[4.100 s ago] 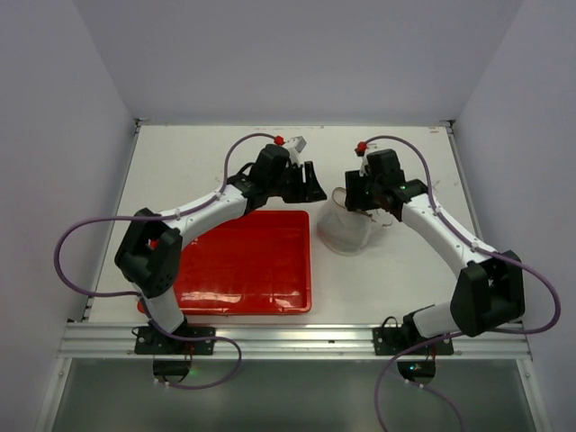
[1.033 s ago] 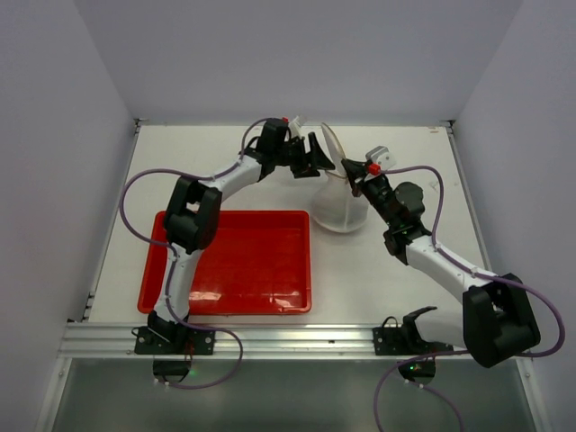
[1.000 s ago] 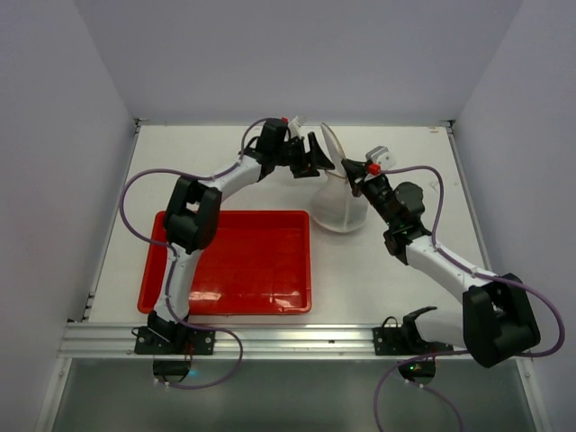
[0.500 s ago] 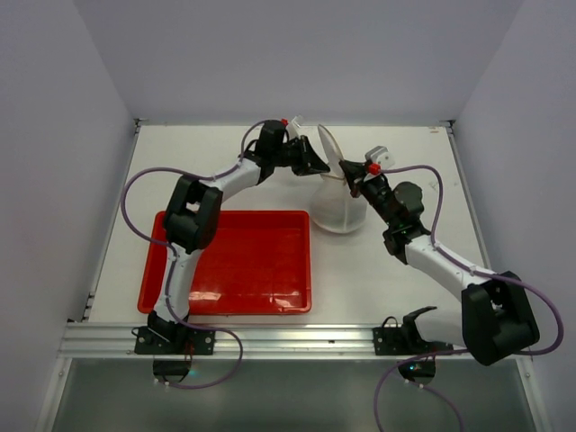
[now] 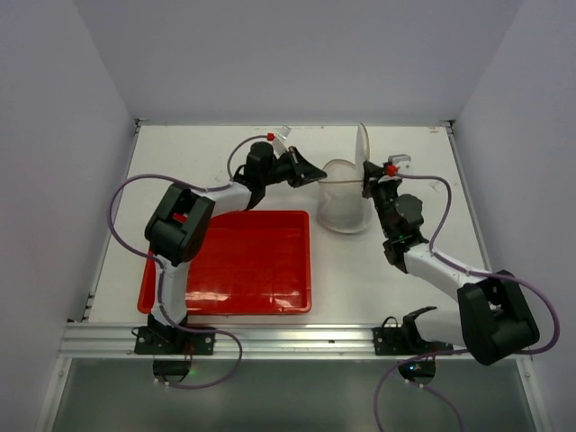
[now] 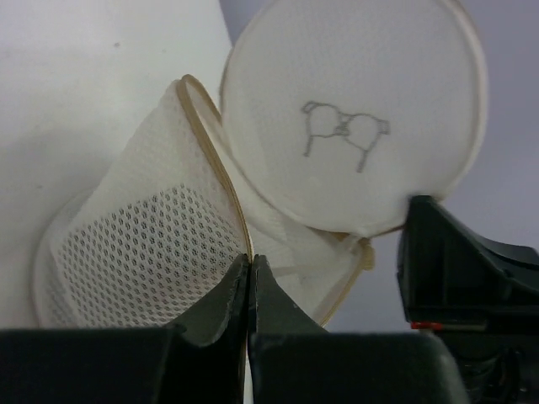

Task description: Unzip the laundry bag and remove the bra

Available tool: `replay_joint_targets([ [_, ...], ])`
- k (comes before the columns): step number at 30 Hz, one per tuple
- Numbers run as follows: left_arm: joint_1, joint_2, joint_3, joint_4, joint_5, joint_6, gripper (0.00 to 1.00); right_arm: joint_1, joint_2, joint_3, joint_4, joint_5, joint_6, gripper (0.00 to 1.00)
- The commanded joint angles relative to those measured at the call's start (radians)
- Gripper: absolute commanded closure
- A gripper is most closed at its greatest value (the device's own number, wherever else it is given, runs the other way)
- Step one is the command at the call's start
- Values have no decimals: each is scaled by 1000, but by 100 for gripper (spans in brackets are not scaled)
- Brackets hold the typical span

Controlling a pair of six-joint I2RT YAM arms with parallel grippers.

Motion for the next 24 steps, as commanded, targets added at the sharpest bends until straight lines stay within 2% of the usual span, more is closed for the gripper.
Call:
replay_joint_targets([
  [1, -31, -64, -27, 249, -49, -92, 100, -1, -40, -40, 194, 184, 115, 100],
  [5, -51, -69, -78, 318, -97, -103, 100, -2, -67, -108, 254, 283, 185, 100],
  [7, -55, -70, -96, 344, -110, -104, 100, -1, -93, -144, 245, 380, 244, 98],
  [10, -71, -74, -116, 363, -140, -89, 100, -1, -165, -203, 190, 513, 356, 82],
  [11, -83, -72, -111, 354, -149, -83, 100, -1, -208, -217, 176, 537, 379, 72],
  [14, -103, -61, -105, 346, -155, -68, 100, -1, -280, -247, 75, 557, 456, 59],
  [18, -114, -54, -113, 346, -157, -55, 100, -1, -438, -260, -151, 557, 533, 53],
  [24, -129, -57, -133, 344, -140, -20, 100, -2, -569, -197, -432, 505, 530, 52],
])
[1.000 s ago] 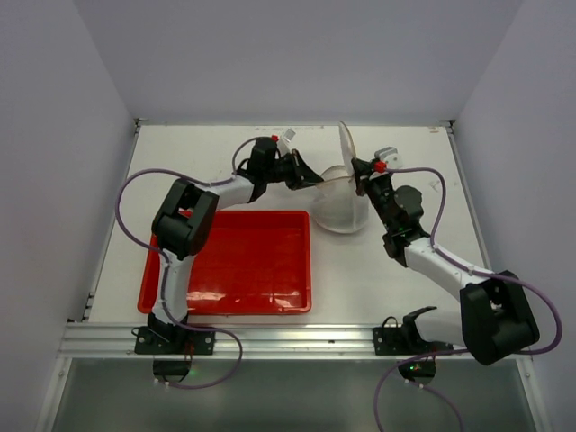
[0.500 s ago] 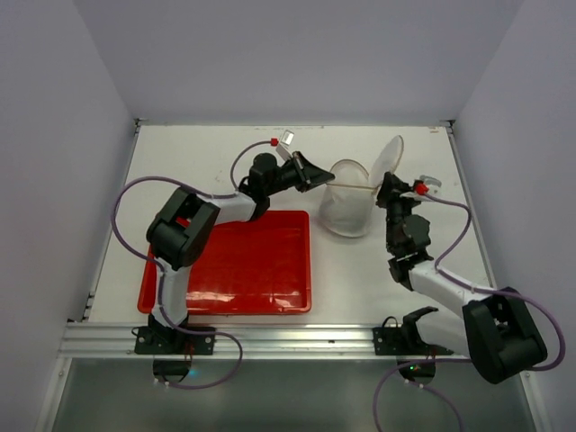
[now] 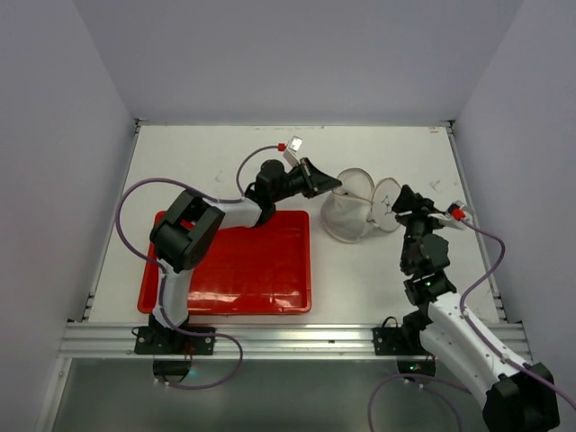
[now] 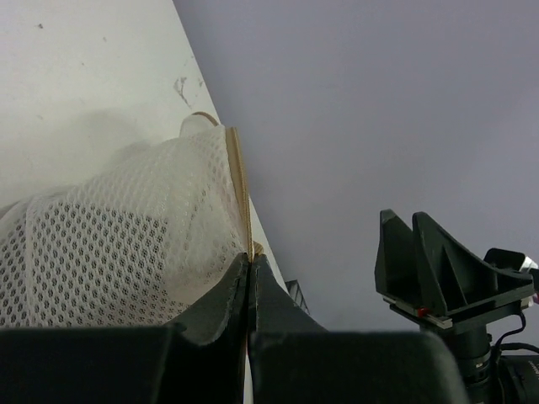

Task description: Unzip the laundry bag and remove the bra

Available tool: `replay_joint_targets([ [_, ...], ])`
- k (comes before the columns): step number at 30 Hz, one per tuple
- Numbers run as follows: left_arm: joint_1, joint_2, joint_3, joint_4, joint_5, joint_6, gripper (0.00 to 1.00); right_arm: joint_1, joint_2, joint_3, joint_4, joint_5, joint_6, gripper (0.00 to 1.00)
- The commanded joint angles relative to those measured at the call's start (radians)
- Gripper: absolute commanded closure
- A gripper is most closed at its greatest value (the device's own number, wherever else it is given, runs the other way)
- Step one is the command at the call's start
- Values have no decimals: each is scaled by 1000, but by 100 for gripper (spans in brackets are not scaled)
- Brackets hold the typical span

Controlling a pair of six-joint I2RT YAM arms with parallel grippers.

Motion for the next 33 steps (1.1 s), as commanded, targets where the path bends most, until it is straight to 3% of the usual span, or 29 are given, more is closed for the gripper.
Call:
replay_joint_targets([
  [1, -10, -34, -19, 56, -6, 61, 100, 1, -7, 84, -207, -7, -18, 53],
  [3, -12, -40, -17, 8, -8, 87, 100, -2, 68, 124, -204, -152, -107, 51],
  [7, -10, -59, -60, -5, -23, 110, 100, -31, 363, 464, -541, -295, -83, 43],
  [10, -12, -79, -86, -3, -41, 128, 100, -80, 503, 579, -665, -261, 52, 40],
  [12, -12, -88, -109, -5, -55, 135, 100, -83, 584, 649, -778, -193, 89, 33],
  [15, -12, -94, -119, -10, -58, 148, 100, -85, 699, 825, -915, -98, 118, 30],
  [24, -12, -105, -125, -10, -63, 170, 100, -105, 868, 911, -948, -226, 91, 27],
  [33, -13, -131, -143, -17, -81, 188, 100, -105, 928, 905, -940, -246, 103, 35],
])
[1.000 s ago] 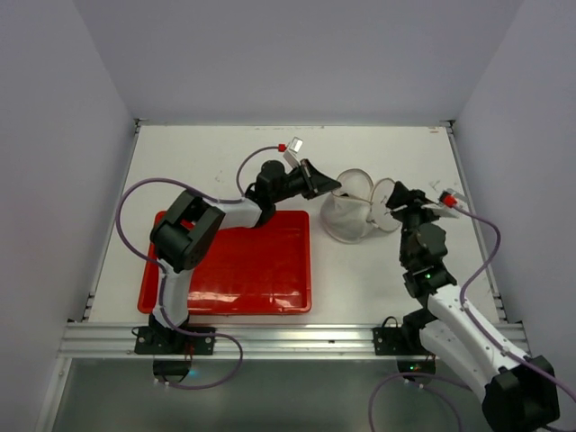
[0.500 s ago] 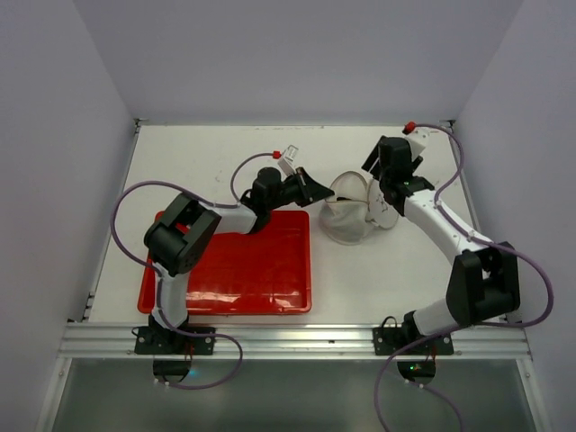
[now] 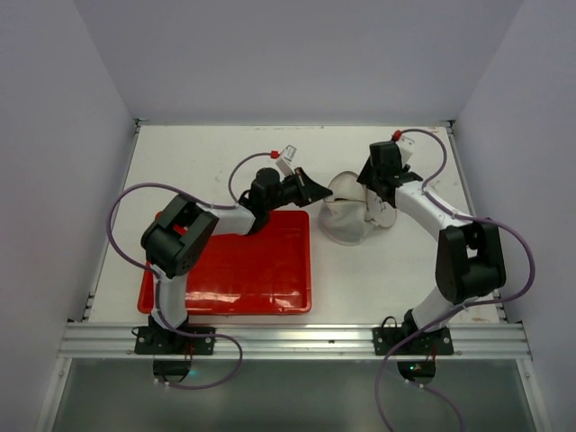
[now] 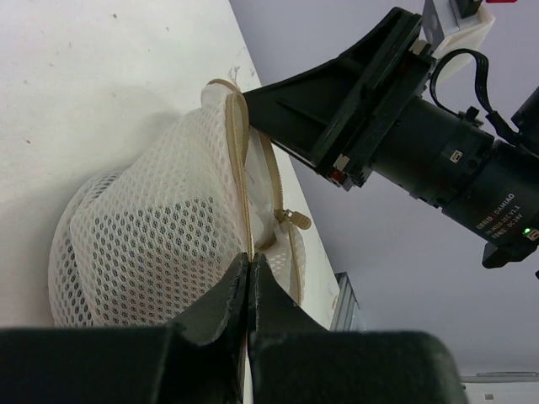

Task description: Unzip the laundry bag and remove the bra

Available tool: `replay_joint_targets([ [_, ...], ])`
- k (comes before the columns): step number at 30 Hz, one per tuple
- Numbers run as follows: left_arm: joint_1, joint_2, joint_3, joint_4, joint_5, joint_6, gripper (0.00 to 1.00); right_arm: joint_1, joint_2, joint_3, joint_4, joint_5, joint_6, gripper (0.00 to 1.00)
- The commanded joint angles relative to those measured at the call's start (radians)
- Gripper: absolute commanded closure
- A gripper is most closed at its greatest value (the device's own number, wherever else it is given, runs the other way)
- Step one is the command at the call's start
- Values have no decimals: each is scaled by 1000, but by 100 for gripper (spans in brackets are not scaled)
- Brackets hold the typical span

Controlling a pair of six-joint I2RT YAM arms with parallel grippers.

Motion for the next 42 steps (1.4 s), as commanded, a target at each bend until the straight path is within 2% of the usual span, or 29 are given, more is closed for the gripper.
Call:
replay_joint_targets([
  [1, -7, -67, -19, 16, -31, 45, 100, -7, 14, 35, -4, -7, 19, 37],
  [4, -7, -74, -25, -2, -44, 49, 100, -8, 11, 22, -4, -15, 27, 54],
  [5, -7, -74, -25, -4, -45, 49, 100, -8, 7, 18, -4, -15, 28, 65],
  [7, -7, -76, -26, -2, -51, 48, 100, -11, 3, 16, -4, -16, 27, 78],
  [8, -7, -76, -26, -2, -53, 46, 100, -15, 2, 15, -5, -18, 27, 88],
  [11, -7, -75, -23, -12, -64, 42, 100, -19, -13, 8, -8, -13, 21, 100],
  [17, -6, -67, 4, -61, -94, 43, 100, -19, -99, 33, -47, 36, -31, 100],
  [20, -6, -59, 23, -75, -103, 40, 100, -19, -203, -13, -16, 62, -45, 100],
  [27, -9, -53, 4, -49, -117, -1, 100, -1, -499, -278, 131, 88, -30, 100],
  [31, -12, -61, -22, -10, -119, -23, 100, 60, -676, -413, 177, 88, -30, 99],
  [33, -18, -68, -37, 20, -114, -41, 100, 87, -798, -539, 223, 87, -21, 89],
  [34, -21, -70, -40, 25, -110, -43, 100, 103, -840, -574, 223, 87, -7, 79],
  [37, -33, -88, -51, 25, -117, -33, 100, 114, -993, -708, 226, 36, 31, 66],
  [40, -41, -104, -79, 54, -116, -24, 100, 114, -1113, -772, 171, 5, 71, 55],
  [42, -50, -114, -88, 65, -116, 0, 100, 116, -1174, -772, 105, -10, 93, 52],
])
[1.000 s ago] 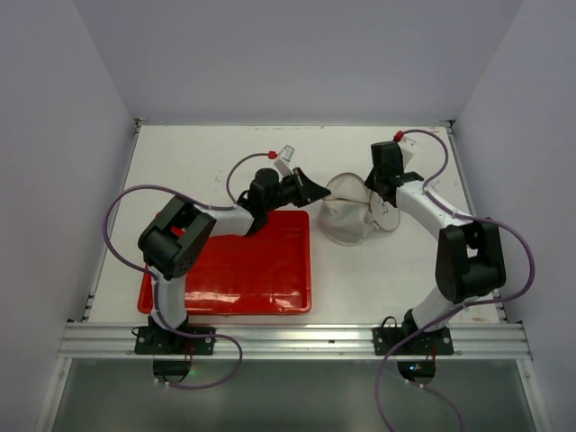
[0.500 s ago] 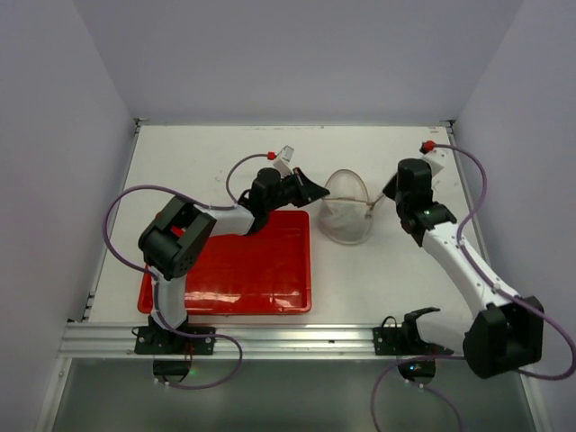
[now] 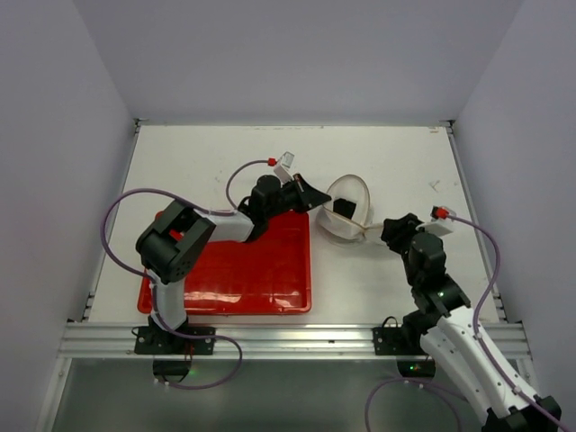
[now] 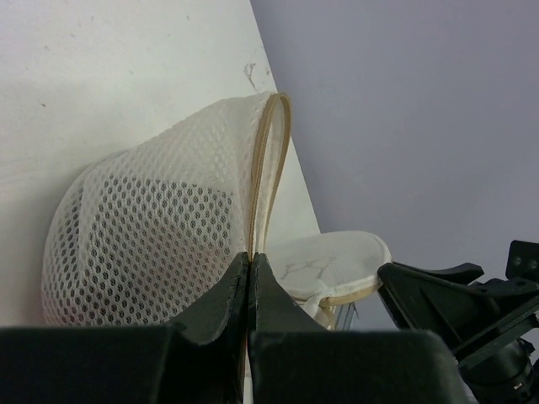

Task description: Unzip the laundry bag and remove the bra

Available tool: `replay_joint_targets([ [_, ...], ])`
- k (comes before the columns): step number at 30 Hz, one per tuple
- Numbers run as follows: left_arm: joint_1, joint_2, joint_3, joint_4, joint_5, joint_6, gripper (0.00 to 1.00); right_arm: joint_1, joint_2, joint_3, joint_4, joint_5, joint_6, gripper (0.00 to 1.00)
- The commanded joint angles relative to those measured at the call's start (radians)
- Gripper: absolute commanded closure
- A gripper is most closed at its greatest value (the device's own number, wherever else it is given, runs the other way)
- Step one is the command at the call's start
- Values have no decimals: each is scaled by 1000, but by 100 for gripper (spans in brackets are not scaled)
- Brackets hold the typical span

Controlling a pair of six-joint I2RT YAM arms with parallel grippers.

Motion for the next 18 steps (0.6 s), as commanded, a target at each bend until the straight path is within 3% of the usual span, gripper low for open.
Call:
replay_joint_targets([
  [1, -20, -60, -17, 88, -18, 35, 100, 6, -89, 4, -39, -46, 56, 50],
  [4, -23, -60, -20, 89, -19, 48, 100, 6, -132, 18, -74, -139, 85, 40],
  [10, -23, -37, -3, 103, -15, 55, 100, 6, -80, 45, -18, -388, 66, 40],
  [13, -20, -37, 1, 81, -27, 69, 100, 5, -39, 116, -54, -357, -46, 39],
  [18, -8, -37, -2, 68, -27, 83, 100, 5, 32, 275, -53, -91, -215, 46],
])
